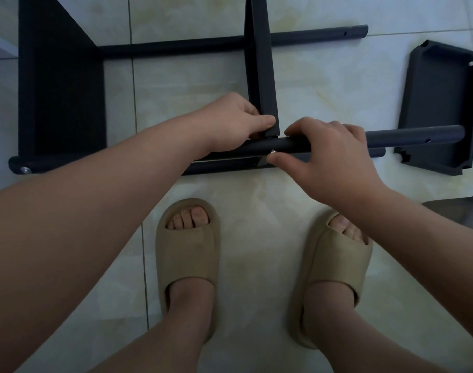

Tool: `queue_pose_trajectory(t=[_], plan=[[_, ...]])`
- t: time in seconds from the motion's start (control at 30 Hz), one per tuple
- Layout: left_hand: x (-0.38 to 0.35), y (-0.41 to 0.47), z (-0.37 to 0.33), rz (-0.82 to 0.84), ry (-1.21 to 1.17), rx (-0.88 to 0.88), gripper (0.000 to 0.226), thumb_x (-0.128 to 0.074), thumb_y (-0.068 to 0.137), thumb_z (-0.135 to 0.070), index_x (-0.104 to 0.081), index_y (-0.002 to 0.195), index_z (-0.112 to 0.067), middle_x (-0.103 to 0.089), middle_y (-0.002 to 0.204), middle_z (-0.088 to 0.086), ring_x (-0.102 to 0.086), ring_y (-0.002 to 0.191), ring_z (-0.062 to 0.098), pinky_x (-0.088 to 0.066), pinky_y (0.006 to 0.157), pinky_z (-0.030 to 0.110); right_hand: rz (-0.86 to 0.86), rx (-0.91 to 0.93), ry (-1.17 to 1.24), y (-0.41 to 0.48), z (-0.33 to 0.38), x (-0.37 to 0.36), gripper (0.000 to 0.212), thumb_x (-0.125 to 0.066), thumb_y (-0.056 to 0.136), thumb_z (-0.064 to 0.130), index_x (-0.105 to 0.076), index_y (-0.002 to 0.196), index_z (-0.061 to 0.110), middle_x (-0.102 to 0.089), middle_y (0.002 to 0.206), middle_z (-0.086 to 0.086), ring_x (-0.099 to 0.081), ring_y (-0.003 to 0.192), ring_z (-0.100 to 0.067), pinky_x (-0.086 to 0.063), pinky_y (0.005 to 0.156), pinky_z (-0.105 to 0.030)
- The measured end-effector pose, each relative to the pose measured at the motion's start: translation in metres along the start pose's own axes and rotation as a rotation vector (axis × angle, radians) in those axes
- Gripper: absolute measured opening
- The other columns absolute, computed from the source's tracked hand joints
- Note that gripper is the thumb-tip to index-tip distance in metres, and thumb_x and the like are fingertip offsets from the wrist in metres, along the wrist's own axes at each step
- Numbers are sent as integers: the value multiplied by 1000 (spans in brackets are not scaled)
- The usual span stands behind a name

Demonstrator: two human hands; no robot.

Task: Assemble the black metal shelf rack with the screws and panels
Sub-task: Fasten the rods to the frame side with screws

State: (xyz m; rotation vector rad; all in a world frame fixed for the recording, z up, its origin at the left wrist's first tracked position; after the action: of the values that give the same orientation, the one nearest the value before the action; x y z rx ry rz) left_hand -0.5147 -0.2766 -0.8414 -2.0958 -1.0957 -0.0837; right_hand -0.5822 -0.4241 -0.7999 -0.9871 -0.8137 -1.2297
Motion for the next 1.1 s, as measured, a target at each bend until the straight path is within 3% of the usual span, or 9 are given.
queue_pose_trajectory(t=[0.1,0.2,0.63,1.1], plan=[[-2,-1,1,-17,-20,2,34,-61,96,-43,-73,87,-13,-75,97,15,-61,71,17,-47,71,29,1,-5,36,0,-4,-1,39,-62,89,60,-65,108,26,-60,95,11,-55,99,-21,-26,97,-36],[-3,-1,4,-38,-49,14,30,-60,96,-44,-69,80,-22,-76,94,5,-62,64,9,-44,63,25,1,-3,43,-4,-7,-5,38,-62,88,60,-66,106,26,-63,95,9,-54,96,-19,-27,94,-35],[2,1,0,17,-24,19,27,-62,96,-41,-73,86,-18,-75,90,1,-64,80,17,-51,85,34,-65,26,71,9,-13,-4,36,-63,86,62,-61,100,29,-58,91,13,-48,94,-14,-21,93,-32],[7,3,-2,21,50,33,29,-66,92,-47,-72,81,-21,-70,81,-3,-60,76,12,-44,69,29,43,-9,82,26,-19,-9,33,-69,82,65,-56,90,35,-58,77,15,-51,86,-16,-23,90,-34]])
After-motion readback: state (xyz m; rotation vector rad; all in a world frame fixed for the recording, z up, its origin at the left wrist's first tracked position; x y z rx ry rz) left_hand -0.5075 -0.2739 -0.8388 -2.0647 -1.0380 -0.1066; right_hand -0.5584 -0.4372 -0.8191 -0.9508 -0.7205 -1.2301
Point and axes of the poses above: each hand's wrist, its own y-axis towards the middle knuckle, its own x-axis out of the back of the hand, z = x × y, the point moved 6 cm from there along y, towards the middle knuckle
